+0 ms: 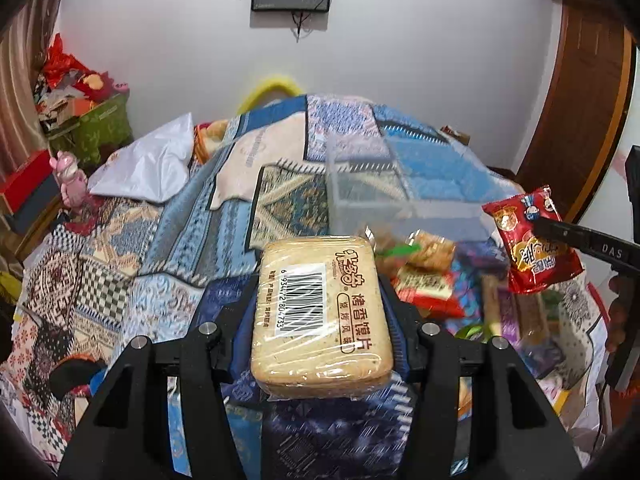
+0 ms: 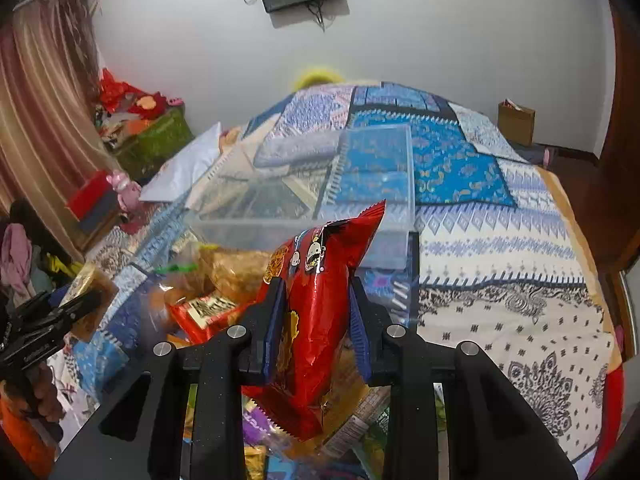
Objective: Organize snacks
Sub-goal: 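Grasp and lift the bread cake with left tool while right tool lifts red chip bag, then lower both held snacks into the clear box and open both tools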
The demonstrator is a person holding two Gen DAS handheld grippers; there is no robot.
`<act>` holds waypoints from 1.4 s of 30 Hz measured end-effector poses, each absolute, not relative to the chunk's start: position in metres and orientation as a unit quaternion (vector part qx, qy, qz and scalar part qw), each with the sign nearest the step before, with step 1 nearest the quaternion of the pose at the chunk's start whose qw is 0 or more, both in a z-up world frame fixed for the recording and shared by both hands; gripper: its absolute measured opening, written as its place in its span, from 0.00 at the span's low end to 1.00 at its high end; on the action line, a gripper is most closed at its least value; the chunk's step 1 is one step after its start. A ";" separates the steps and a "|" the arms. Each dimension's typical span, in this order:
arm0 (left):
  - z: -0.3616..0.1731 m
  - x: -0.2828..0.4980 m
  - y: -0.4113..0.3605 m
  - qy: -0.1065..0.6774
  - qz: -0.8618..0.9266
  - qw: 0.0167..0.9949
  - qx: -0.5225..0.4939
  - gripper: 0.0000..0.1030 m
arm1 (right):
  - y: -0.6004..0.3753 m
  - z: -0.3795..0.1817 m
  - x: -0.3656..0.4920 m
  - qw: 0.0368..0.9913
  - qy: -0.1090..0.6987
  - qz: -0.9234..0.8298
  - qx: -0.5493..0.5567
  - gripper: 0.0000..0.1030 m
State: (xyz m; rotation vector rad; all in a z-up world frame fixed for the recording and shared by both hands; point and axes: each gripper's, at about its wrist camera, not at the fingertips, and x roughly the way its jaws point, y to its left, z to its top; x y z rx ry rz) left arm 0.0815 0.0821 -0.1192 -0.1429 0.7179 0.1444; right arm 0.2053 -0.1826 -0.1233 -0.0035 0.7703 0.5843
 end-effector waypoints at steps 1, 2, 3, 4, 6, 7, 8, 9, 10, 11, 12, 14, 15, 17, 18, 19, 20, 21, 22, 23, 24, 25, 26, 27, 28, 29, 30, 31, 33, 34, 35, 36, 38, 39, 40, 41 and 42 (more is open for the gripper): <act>-0.115 0.084 0.080 0.346 0.068 0.933 -0.066 0.53 | -0.184 -0.121 0.205 0.887 0.367 0.281 -0.001 0.27; -0.111 0.087 0.077 0.341 0.066 0.936 -0.063 0.53 | -0.185 -0.118 0.205 0.889 0.362 0.281 0.000 0.27; -0.108 0.090 0.076 0.338 0.064 0.937 -0.061 0.53 | -0.186 -0.115 0.204 0.890 0.359 0.281 0.001 0.27; -0.105 0.094 0.074 0.333 0.061 0.939 -0.059 0.53 | -0.186 -0.112 0.205 0.892 0.354 0.282 0.002 0.27; -0.098 0.103 0.070 0.325 0.055 0.943 -0.058 0.53 | -0.188 -0.107 0.207 0.895 0.347 0.281 0.007 0.27; -0.096 0.107 0.069 0.322 0.053 0.944 -0.057 0.53 | -0.189 -0.105 0.209 0.896 0.343 0.281 0.009 0.27; -0.093 0.112 0.067 0.317 0.050 0.945 -0.056 0.53 | -0.189 -0.103 0.211 0.898 0.339 0.280 0.011 0.27; -0.091 0.118 0.066 0.315 0.049 0.946 -0.054 0.53 | -0.190 -0.101 0.214 0.899 0.337 0.280 0.012 0.27; -0.089 0.123 0.065 0.313 0.047 0.947 -0.054 0.53 | -0.190 -0.099 0.216 0.899 0.336 0.280 0.013 0.27; -0.088 0.130 0.064 0.312 0.044 0.948 -0.054 0.53 | -0.190 -0.097 0.218 0.901 0.333 0.279 0.014 0.27; -0.086 0.135 0.064 0.310 0.042 0.948 -0.055 0.53 | -0.189 -0.096 0.221 0.902 0.331 0.278 0.014 0.27; -0.084 0.149 0.063 0.308 0.036 0.949 -0.058 0.53 | -0.189 -0.093 0.225 0.904 0.327 0.276 0.014 0.27; -0.083 0.154 0.062 0.307 0.035 0.949 -0.058 0.53 | -0.188 -0.092 0.229 0.905 0.325 0.274 0.016 0.27; -0.081 0.167 0.059 0.305 0.035 0.950 -0.056 0.53 | -0.188 -0.090 0.235 0.906 0.323 0.273 0.018 0.27; -0.081 0.176 0.059 0.305 0.032 0.950 -0.056 0.53 | -0.187 -0.089 0.239 0.907 0.321 0.273 0.020 0.27; -0.081 0.181 0.058 0.304 0.030 0.950 -0.057 0.53 | -0.186 -0.089 0.243 0.907 0.321 0.272 0.022 0.27; -0.081 0.188 0.057 0.304 0.027 0.950 -0.058 0.53 | -0.185 -0.088 0.248 0.907 0.320 0.273 0.024 0.27; -0.081 0.195 0.056 0.305 0.026 0.950 -0.059 0.53 | -0.184 -0.087 0.251 0.907 0.319 0.274 0.024 0.27; -0.081 0.200 0.056 0.305 0.026 0.950 -0.059 0.53 | -0.182 -0.086 0.256 0.908 0.318 0.273 0.025 0.27; -0.082 0.206 0.055 0.305 0.025 0.950 -0.059 0.53 | -0.180 -0.085 0.260 0.908 0.317 0.273 0.024 0.27; -0.084 0.214 0.054 0.307 0.024 0.950 -0.058 0.53 | -0.179 -0.085 0.264 0.908 0.316 0.273 0.024 0.27; -0.085 0.219 0.053 0.308 0.025 0.949 -0.057 0.53 | -0.177 -0.085 0.268 0.908 0.316 0.273 0.024 0.27; -0.087 0.225 0.053 0.310 0.026 0.949 -0.056 0.53 | -0.175 -0.086 0.272 0.908 0.316 0.273 0.024 0.27; -0.090 0.230 0.052 0.312 0.025 0.948 -0.054 0.53 | -0.174 -0.086 0.275 0.908 0.317 0.274 0.024 0.27; -0.092 0.235 0.051 0.314 0.025 0.948 -0.053 0.53 | -0.171 -0.087 0.279 0.907 0.319 0.275 0.024 0.27; -0.094 0.240 0.051 0.317 0.027 0.947 -0.051 0.53 | -0.168 -0.089 0.283 0.907 0.320 0.274 0.022 0.27; -0.098 0.247 0.051 0.321 0.029 0.946 -0.049 0.53 | -0.166 -0.090 0.286 0.907 0.321 0.273 0.021 0.27; -0.101 0.252 0.051 0.324 0.030 0.944 -0.049 0.53 | -0.164 -0.092 0.289 0.905 0.325 0.273 0.019 0.27; -0.109 0.262 0.052 0.334 0.029 0.941 -0.048 0.53 | -0.159 -0.098 0.297 0.902 0.333 0.274 0.018 0.27; -0.113 0.267 0.051 0.339 0.029 0.939 -0.047 0.53 | -0.157 -0.101 0.300 0.901 0.337 0.273 0.016 0.27; -0.118 0.272 0.050 0.345 0.029 0.937 -0.043 0.53 | -0.154 -0.104 0.304 0.900 0.341 0.273 0.012 0.27; -0.122 0.277 0.049 0.351 0.029 0.935 -0.039 0.53 | -0.152 -0.107 0.306 0.898 0.344 0.272 0.009 0.27; -0.131 0.286 0.047 0.364 0.027 0.930 -0.034 0.53 | -0.146 -0.114 0.313 0.894 0.355 0.273 0.001 0.27; -0.136 0.291 0.046 0.371 0.024 0.928 -0.031 0.53 | -0.143 -0.118 0.316 0.892 0.361 0.272 -0.003 0.27; -0.139 0.295 0.045 0.377 0.023 0.926 -0.030 0.53 | -0.141 -0.120 0.318 0.890 0.365 0.272 -0.006 0.27; -0.143 0.299 0.044 0.383 0.022 0.923 -0.028 0.53 | -0.138 -0.124 0.320 0.888 0.371 0.272 -0.010 0.27; -0.147 0.303 0.043 0.390 0.019 0.920 -0.027 0.53 | -0.136 -0.127 0.322 0.886 0.375 0.272 -0.014 0.27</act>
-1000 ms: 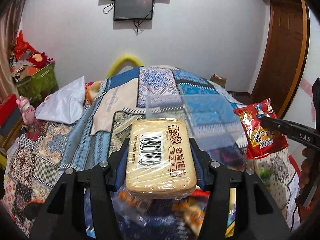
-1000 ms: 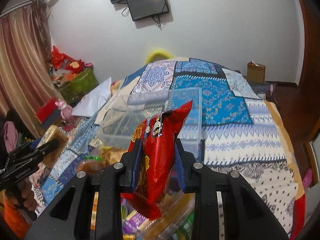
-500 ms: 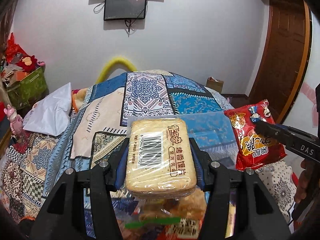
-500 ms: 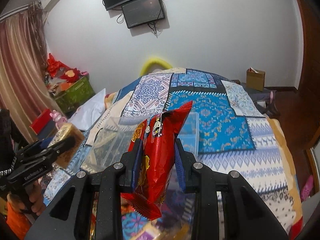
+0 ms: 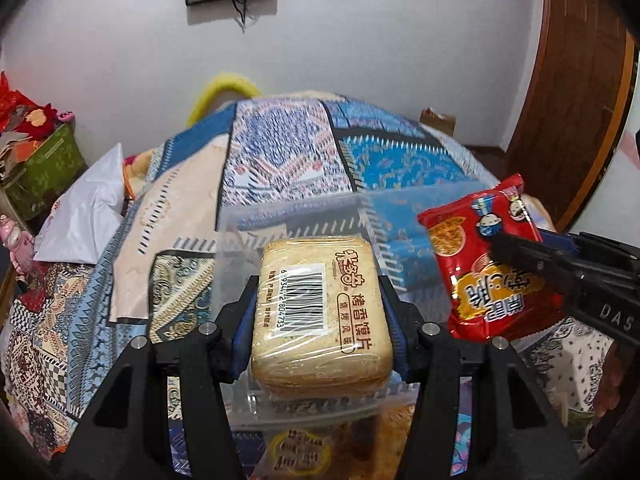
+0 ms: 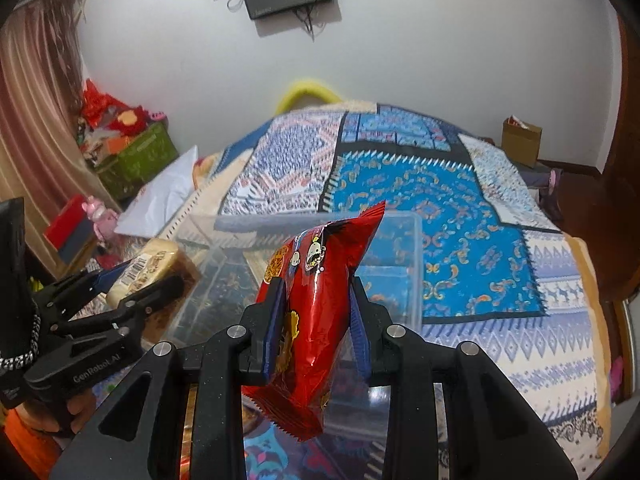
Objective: Organize snacks
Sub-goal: 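Lower both held snacks into the clear box and open both tools, then reach the left tool to the orange cracker pack while the right tool reaches the gold wafer bar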
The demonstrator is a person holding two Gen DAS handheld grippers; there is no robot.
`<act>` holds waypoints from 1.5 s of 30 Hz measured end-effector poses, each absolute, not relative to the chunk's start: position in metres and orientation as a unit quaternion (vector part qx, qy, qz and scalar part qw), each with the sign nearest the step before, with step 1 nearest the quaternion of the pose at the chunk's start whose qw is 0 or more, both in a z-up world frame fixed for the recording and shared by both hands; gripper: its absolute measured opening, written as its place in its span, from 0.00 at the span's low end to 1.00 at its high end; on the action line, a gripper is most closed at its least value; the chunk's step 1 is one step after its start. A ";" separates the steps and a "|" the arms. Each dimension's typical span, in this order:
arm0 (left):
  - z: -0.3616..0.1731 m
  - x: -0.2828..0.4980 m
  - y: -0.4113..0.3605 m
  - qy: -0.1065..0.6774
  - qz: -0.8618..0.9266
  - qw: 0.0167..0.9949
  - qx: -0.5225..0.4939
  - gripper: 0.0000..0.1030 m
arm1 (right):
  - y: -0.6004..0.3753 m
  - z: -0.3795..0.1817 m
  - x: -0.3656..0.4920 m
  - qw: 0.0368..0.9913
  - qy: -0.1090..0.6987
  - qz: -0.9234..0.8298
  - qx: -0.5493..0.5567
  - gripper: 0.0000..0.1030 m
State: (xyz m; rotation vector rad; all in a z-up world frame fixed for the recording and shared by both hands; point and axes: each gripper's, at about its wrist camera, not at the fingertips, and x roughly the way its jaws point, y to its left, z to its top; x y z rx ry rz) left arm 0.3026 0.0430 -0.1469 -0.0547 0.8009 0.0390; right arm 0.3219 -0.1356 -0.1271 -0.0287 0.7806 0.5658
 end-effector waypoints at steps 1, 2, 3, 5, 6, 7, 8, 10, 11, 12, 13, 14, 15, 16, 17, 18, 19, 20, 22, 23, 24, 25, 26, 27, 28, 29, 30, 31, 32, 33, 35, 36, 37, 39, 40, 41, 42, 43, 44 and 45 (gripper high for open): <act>-0.150 0.306 0.042 0.395 0.017 0.918 -0.027 0.53 | -0.132 -0.131 0.323 0.883 0.381 0.272 -0.020 0.27; -0.153 0.309 0.042 0.400 0.015 0.916 -0.027 0.53 | -0.131 -0.134 0.325 0.881 0.386 0.272 -0.023 0.27; -0.156 0.311 0.042 0.404 0.013 0.914 -0.028 0.53 | -0.130 -0.137 0.326 0.880 0.390 0.272 -0.026 0.27; -0.161 0.315 0.042 0.410 0.012 0.912 -0.028 0.53 | -0.128 -0.144 0.328 0.876 0.398 0.270 -0.030 0.27; -0.163 0.317 0.042 0.414 0.011 0.910 -0.029 0.53 | -0.127 -0.146 0.328 0.875 0.402 0.269 -0.032 0.27; -0.165 0.318 0.040 0.418 0.010 0.908 -0.030 0.53 | -0.127 -0.149 0.329 0.874 0.405 0.268 -0.032 0.27; -0.168 0.319 0.040 0.423 0.010 0.905 -0.031 0.53 | -0.127 -0.151 0.331 0.872 0.409 0.268 -0.032 0.27; -0.173 0.323 0.039 0.434 0.010 0.900 -0.030 0.53 | -0.126 -0.155 0.332 0.869 0.416 0.266 -0.035 0.27; -0.174 0.324 0.039 0.437 0.012 0.899 -0.030 0.53 | -0.125 -0.157 0.331 0.870 0.415 0.262 -0.043 0.27; -0.176 0.325 0.039 0.439 0.015 0.898 -0.032 0.53 | -0.124 -0.157 0.331 0.871 0.415 0.260 -0.051 0.27; -0.176 0.325 0.040 0.440 0.017 0.897 -0.035 0.53 | -0.123 -0.157 0.329 0.870 0.415 0.260 -0.059 0.28; -0.177 0.326 0.041 0.442 0.019 0.896 -0.037 0.53 | -0.123 -0.157 0.328 0.868 0.416 0.263 -0.062 0.29; -0.177 0.326 0.043 0.444 0.022 0.895 -0.040 0.53 | -0.123 -0.157 0.327 0.868 0.416 0.264 -0.063 0.29; -0.176 0.326 0.044 0.442 0.024 0.896 -0.041 0.53 | -0.123 -0.157 0.326 0.867 0.417 0.263 -0.067 0.29; -0.174 0.324 0.044 0.438 0.025 0.898 -0.042 0.54 | -0.124 -0.156 0.325 0.867 0.417 0.262 -0.072 0.30; -0.172 0.323 0.044 0.435 0.026 0.899 -0.042 0.55 | -0.125 -0.156 0.325 0.867 0.417 0.263 -0.073 0.32; -0.170 0.321 0.044 0.434 0.027 0.900 -0.041 0.56 | -0.126 -0.154 0.323 0.868 0.415 0.260 -0.075 0.35; -0.167 0.319 0.044 0.431 0.027 0.901 -0.042 0.58 | -0.127 -0.152 0.321 0.870 0.413 0.257 -0.078 0.38; -0.160 0.314 0.044 0.427 0.026 0.903 -0.040 0.59 | -0.129 -0.147 0.319 0.874 0.406 0.256 -0.078 0.40; -0.157 0.312 0.043 0.424 0.026 0.904 -0.038 0.59 | -0.130 -0.143 0.316 0.875 0.403 0.256 -0.077 0.42; -0.152 0.308 0.042 0.420 0.027 0.906 -0.034 0.59 | -0.131 -0.140 0.315 0.876 0.400 0.257 -0.075 0.42; -0.146 0.303 0.042 0.414 0.028 0.909 -0.030 0.59 | -0.134 -0.135 0.312 0.878 0.396 0.258 -0.073 0.43; -0.141 0.298 0.042 0.409 0.028 0.912 -0.029 0.61 | -0.136 -0.130 0.309 0.880 0.392 0.258 -0.070 0.44; -0.135 0.292 0.043 0.403 0.027 0.914 -0.030 0.64 | -0.138 -0.127 0.306 0.882 0.388 0.258 -0.069 0.45; -0.131 0.288 0.044 0.398 0.026 0.916 -0.032 0.65 | -0.141 -0.122 0.302 0.884 0.383 0.258 -0.067 0.46; -0.124 0.282 0.046 0.392 0.026 0.919 -0.034 0.66 | -0.143 -0.118 0.299 0.886 0.379 0.258 -0.065 0.46; -0.119 0.277 0.048 0.388 0.025 0.920 -0.036 0.66 | -0.146 -0.114 0.295 0.888 0.375 0.258 -0.064 0.46; -0.114 0.271 0.050 0.384 0.024 0.922 -0.037 0.67 | -0.148 -0.109 0.290 0.891 0.370 0.256 -0.063 0.47; -0.108 0.263 0.052 0.379 0.024 0.924 -0.038 0.67 | -0.152 -0.105 0.285 0.893 0.365 0.254 -0.062 0.47; -0.103 0.257 0.055 0.375 0.025 0.926 -0.039 0.69 | -0.153 -0.101 0.282 0.895 0.362 0.254 -0.062 0.47; -0.097 0.245 0.058 0.370 0.027 0.928 -0.037 0.70 | -0.160 -0.094 0.271 0.899 0.354 0.252 -0.057 0.48; -0.094 0.238 0.061 0.368 0.029 0.929 -0.036 0.71 | -0.161 -0.091 0.268 0.901 0.350 0.251 -0.056 0.49; -0.093 0.233 0.062 0.368 0.030 0.929 -0.034 0.72 | -0.164 -0.089 0.263 0.903 0.346 0.249 -0.056 0.51; -0.093 0.221 0.067 0.368 0.035 0.929 -0.032 0.75 | -0.168 -0.086 0.254 0.907 0.340 0.244 -0.055 0.54; -0.093 0.214 0.070 0.370 0.038 0.928 -0.030 0.75 | -0.171 -0.086 0.249 0.908 0.338 0.241 -0.055 0.55; -0.095 0.209 0.073 0.371 0.040 0.927 -0.028 0.75 | -0.173 -0.087 0.245 0.908 0.339 0.240 -0.055 0.55; -0.097 0.202 0.076 0.374 0.044 0.926 -0.028 0.75 | -0.175 -0.088 0.240 0.907 0.341 0.240 -0.054 0.55; -0.100 0.198 0.079 0.376 0.046 0.925 -0.029 0.75 | -0.176 -0.090 0.237 0.907 0.343 0.238 -0.053 0.55; -0.104 0.193 0.083 0.381 0.048 0.923 -0.031 0.75 | -0.178 -0.093 0.233 0.907 0.345 0.236 -0.053 0.55; -0.109 0.188 0.086 0.387 0.050 0.920 -0.033 0.75 | -0.180 -0.095 0.230 0.906 0.348 0.235 -0.052 0.55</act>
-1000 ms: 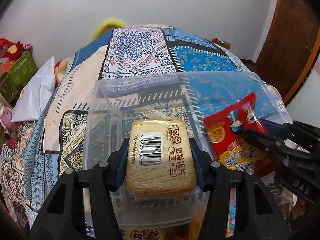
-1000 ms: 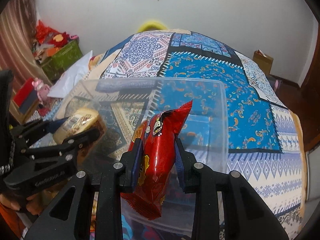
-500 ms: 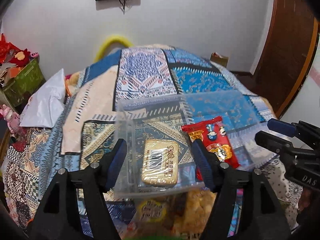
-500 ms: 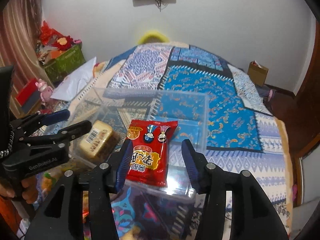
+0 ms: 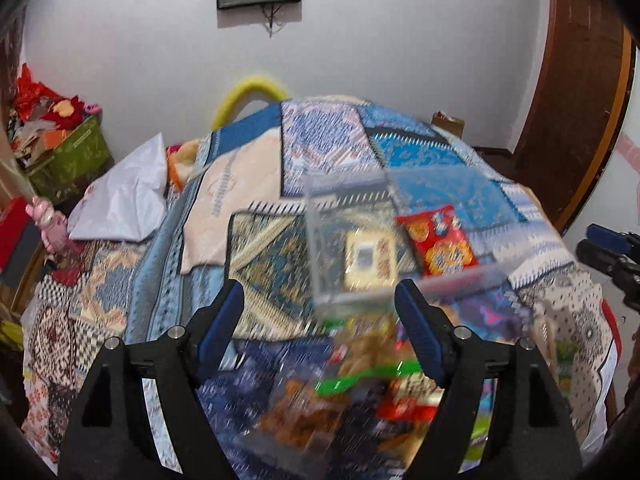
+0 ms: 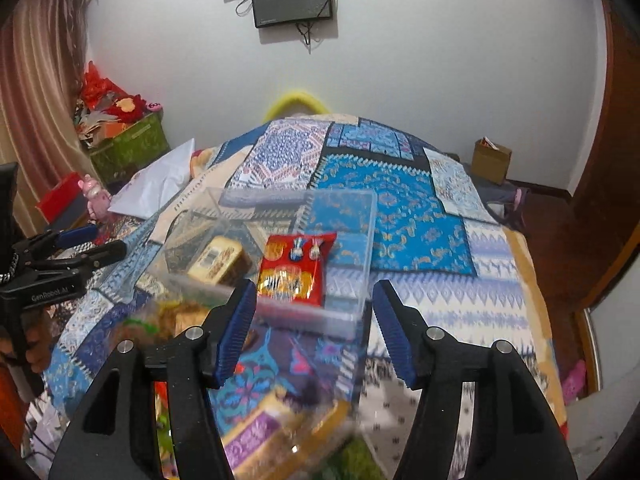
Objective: Organize snacks
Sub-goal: 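Reach the left tool to the orange cracker pack while the right tool reaches the gold wafer bar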
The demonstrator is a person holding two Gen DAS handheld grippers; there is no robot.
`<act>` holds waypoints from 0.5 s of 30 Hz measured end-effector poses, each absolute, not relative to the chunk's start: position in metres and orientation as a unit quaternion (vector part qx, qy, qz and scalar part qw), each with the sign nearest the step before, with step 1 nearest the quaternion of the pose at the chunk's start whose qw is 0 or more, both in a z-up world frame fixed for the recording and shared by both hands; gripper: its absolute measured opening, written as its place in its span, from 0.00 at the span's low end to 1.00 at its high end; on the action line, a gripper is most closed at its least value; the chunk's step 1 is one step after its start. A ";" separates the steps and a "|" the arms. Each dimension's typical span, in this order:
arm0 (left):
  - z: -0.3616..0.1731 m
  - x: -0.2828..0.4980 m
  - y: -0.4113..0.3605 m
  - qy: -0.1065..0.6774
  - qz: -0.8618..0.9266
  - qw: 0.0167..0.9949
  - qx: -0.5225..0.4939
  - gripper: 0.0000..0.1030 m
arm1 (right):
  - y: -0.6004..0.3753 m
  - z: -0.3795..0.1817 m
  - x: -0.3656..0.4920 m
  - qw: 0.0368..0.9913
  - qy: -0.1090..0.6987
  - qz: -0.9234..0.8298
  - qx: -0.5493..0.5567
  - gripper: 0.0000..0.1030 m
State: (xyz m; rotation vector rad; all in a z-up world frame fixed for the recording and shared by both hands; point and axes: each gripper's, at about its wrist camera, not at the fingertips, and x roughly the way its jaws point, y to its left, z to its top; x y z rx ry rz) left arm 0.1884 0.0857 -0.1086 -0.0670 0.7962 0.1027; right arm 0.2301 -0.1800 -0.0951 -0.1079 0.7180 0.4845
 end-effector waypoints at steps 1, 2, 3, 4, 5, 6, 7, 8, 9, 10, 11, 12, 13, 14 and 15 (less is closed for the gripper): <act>-0.112 0.185 0.088 0.392 0.052 0.918 -0.034 0.75 | -0.182 -0.098 0.227 0.906 0.351 0.233 -0.050 0.55; -0.118 0.181 0.090 0.398 0.054 0.915 -0.037 0.75 | -0.184 -0.102 0.224 0.905 0.354 0.231 -0.048 0.55; -0.122 0.178 0.092 0.403 0.055 0.913 -0.039 0.75 | -0.187 -0.104 0.220 0.905 0.356 0.229 -0.046 0.55; -0.128 0.174 0.094 0.409 0.055 0.910 -0.042 0.75 | -0.190 -0.109 0.216 0.904 0.361 0.227 -0.044 0.55; -0.133 0.170 0.096 0.414 0.055 0.908 -0.043 0.75 | -0.193 -0.113 0.214 0.902 0.366 0.225 -0.041 0.55; -0.137 0.167 0.098 0.418 0.056 0.906 -0.044 0.75 | -0.195 -0.118 0.212 0.900 0.373 0.223 -0.038 0.55; -0.143 0.165 0.099 0.424 0.055 0.903 -0.046 0.75 | -0.197 -0.124 0.209 0.898 0.380 0.221 -0.034 0.55; -0.149 0.162 0.100 0.429 0.055 0.900 -0.048 0.75 | -0.199 -0.130 0.207 0.895 0.388 0.219 -0.033 0.55; -0.154 0.160 0.101 0.433 0.054 0.898 -0.050 0.75 | -0.201 -0.134 0.204 0.893 0.393 0.216 -0.034 0.55; -0.160 0.158 0.102 0.439 0.052 0.895 -0.054 0.75 | -0.202 -0.141 0.201 0.890 0.402 0.213 -0.036 0.55; -0.167 0.156 0.103 0.446 0.049 0.892 -0.057 0.75 | -0.203 -0.148 0.199 0.887 0.410 0.208 -0.038 0.55; -0.174 0.154 0.104 0.453 0.046 0.888 -0.061 0.75 | -0.205 -0.152 0.198 0.885 0.416 0.205 -0.038 0.55; -0.179 0.152 0.104 0.457 0.045 0.886 -0.063 0.75 | -0.208 -0.158 0.196 0.881 0.425 0.204 -0.034 0.55; -0.186 0.151 0.105 0.463 0.044 0.883 -0.068 0.75 | -0.209 -0.165 0.196 0.877 0.435 0.202 -0.029 0.55; -0.190 0.150 0.105 0.467 0.044 0.880 -0.070 0.75 | -0.212 -0.169 0.193 0.874 0.441 0.200 -0.026 0.55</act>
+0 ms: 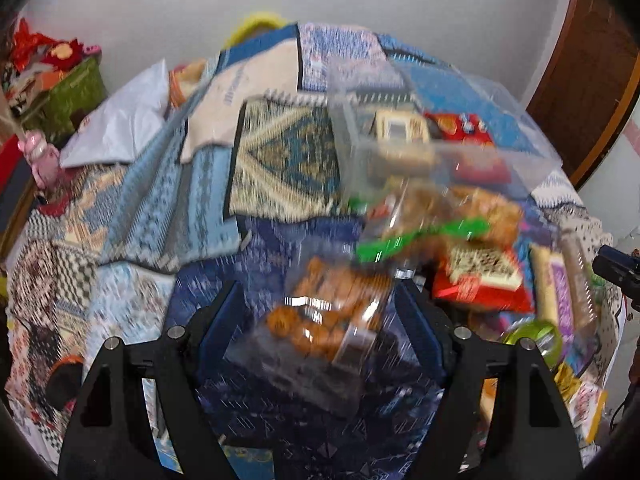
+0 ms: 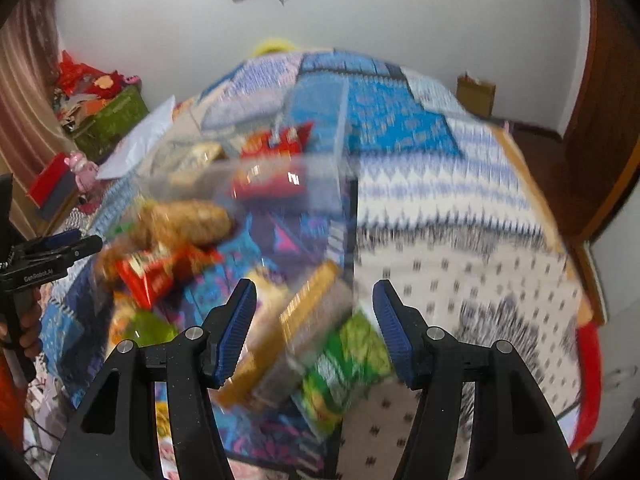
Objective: Organize snacks
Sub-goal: 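Reach the left tool to the orange cracker pack while the right tool reaches the gold wafer bar, then grasp and lift the cracker pack with left tool while right tool lifts the wafer bar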
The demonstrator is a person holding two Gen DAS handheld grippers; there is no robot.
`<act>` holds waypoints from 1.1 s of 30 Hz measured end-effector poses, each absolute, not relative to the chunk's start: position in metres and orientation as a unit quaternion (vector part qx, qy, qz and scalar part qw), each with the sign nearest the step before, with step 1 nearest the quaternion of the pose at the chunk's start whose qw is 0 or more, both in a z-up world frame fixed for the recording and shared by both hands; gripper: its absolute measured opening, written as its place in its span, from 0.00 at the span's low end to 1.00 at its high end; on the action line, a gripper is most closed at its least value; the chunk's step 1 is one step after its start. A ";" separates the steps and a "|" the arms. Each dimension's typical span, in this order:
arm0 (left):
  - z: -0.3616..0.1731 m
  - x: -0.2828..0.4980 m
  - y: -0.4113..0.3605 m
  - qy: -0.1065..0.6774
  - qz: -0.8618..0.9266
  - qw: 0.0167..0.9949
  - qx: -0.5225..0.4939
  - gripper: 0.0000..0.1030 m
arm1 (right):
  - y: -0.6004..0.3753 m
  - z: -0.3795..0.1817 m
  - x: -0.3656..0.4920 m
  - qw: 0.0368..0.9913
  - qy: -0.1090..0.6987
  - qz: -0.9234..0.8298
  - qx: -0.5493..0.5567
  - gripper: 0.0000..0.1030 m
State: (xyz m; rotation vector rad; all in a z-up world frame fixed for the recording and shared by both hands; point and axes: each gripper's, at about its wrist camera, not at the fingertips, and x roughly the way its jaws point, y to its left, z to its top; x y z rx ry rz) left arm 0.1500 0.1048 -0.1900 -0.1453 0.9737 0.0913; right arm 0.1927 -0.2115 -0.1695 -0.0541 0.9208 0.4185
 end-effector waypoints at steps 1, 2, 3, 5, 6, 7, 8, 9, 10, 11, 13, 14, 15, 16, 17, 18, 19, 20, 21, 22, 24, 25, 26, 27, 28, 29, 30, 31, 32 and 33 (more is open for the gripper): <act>-0.195 0.149 0.105 0.473 0.043 0.877 -0.073 0.75 | -0.213 -0.175 0.191 0.871 0.449 0.199 -0.023 0.55; -0.200 0.148 0.105 0.477 0.045 0.875 -0.076 0.75 | -0.213 -0.179 0.190 0.870 0.452 0.195 -0.027 0.56; -0.205 0.148 0.105 0.480 0.046 0.872 -0.078 0.75 | -0.213 -0.179 0.187 0.872 0.448 0.193 -0.030 0.57; -0.211 0.148 0.105 0.484 0.044 0.870 -0.078 0.75 | -0.211 -0.177 0.184 0.874 0.443 0.194 -0.037 0.57; -0.213 0.148 0.104 0.484 0.047 0.871 -0.074 0.76 | -0.211 -0.176 0.183 0.875 0.443 0.194 -0.038 0.57; -0.214 0.149 0.102 0.483 0.047 0.872 -0.068 0.77 | -0.210 -0.175 0.183 0.875 0.442 0.194 -0.038 0.56; -0.216 0.150 0.101 0.483 0.046 0.872 -0.063 0.78 | -0.210 -0.174 0.183 0.875 0.440 0.198 -0.033 0.55; -0.218 0.151 0.101 0.483 0.046 0.872 -0.062 0.79 | -0.210 -0.174 0.183 0.874 0.440 0.202 -0.028 0.55; -0.219 0.151 0.101 0.483 0.045 0.872 -0.062 0.79 | -0.209 -0.175 0.183 0.873 0.442 0.206 -0.025 0.55; -0.222 0.153 0.102 0.484 0.045 0.871 -0.064 0.80 | -0.206 -0.176 0.183 0.870 0.446 0.209 -0.025 0.53; -0.225 0.156 0.104 0.485 0.044 0.871 -0.069 0.80 | -0.201 -0.184 0.186 0.860 0.461 0.217 -0.024 0.47; -0.226 0.157 0.104 0.484 0.043 0.871 -0.071 0.81 | -0.200 -0.189 0.187 0.856 0.468 0.218 -0.024 0.46; -0.227 0.157 0.104 0.483 0.043 0.872 -0.072 0.81 | -0.199 -0.192 0.187 0.857 0.468 0.216 -0.024 0.46; -0.227 0.159 0.105 0.481 0.042 0.873 -0.072 0.81 | -0.198 -0.192 0.187 0.858 0.466 0.215 -0.022 0.46; -0.228 0.159 0.105 0.479 0.041 0.874 -0.073 0.81 | -0.198 -0.192 0.186 0.858 0.466 0.214 -0.021 0.46; -0.229 0.158 0.106 0.477 0.040 0.875 -0.075 0.81 | -0.197 -0.192 0.187 0.858 0.467 0.213 -0.021 0.46; -0.230 0.157 0.106 0.475 0.041 0.876 -0.075 0.81 | -0.196 -0.193 0.188 0.857 0.467 0.215 -0.021 0.47; -0.230 0.156 0.105 0.471 0.042 0.878 -0.074 0.80 | -0.196 -0.193 0.189 0.857 0.468 0.216 -0.020 0.48; -0.229 0.156 0.105 0.470 0.043 0.879 -0.073 0.78 | -0.197 -0.194 0.190 0.856 0.469 0.216 -0.016 0.48; -0.229 0.154 0.105 0.468 0.043 0.880 -0.073 0.76 | -0.199 -0.196 0.190 0.856 0.470 0.216 -0.009 0.48; -0.227 0.150 0.105 0.466 0.040 0.880 -0.080 0.70 | -0.202 -0.196 0.192 0.855 0.472 0.217 0.002 0.48; -0.226 0.149 0.105 0.465 0.038 0.880 -0.082 0.68 | -0.204 -0.196 0.191 0.854 0.472 0.217 0.005 0.48; -0.224 0.147 0.105 0.465 0.035 0.881 -0.084 0.66 | -0.204 -0.195 0.191 0.854 0.473 0.215 0.004 0.47; -0.223 0.144 0.105 0.464 0.034 0.881 -0.084 0.65 | -0.204 -0.194 0.189 0.855 0.473 0.214 0.002 0.47; -0.222 0.141 0.104 0.463 0.034 0.882 -0.083 0.64 | -0.203 -0.194 0.190 0.854 0.474 0.213 0.000 0.47; -0.221 0.138 0.104 0.461 0.034 0.883 -0.082 0.63 | -0.204 -0.193 0.188 0.854 0.475 0.212 -0.002 0.47; -0.220 0.135 0.103 0.460 0.036 0.884 -0.080 0.62 | -0.204 -0.193 0.188 0.854 0.476 0.212 -0.003 0.47; -0.219 0.132 0.103 0.458 0.037 0.885 -0.080 0.62 | -0.205 -0.193 0.187 0.853 0.476 0.211 -0.002 0.47; -0.218 0.128 0.102 0.455 0.040 0.886 -0.078 0.61 | -0.206 -0.194 0.187 0.853 0.478 0.211 -0.001 0.47; -0.217 0.124 0.101 0.454 0.043 0.887 -0.076 0.61 | -0.206 -0.195 0.187 0.852 0.478 0.211 0.000 0.47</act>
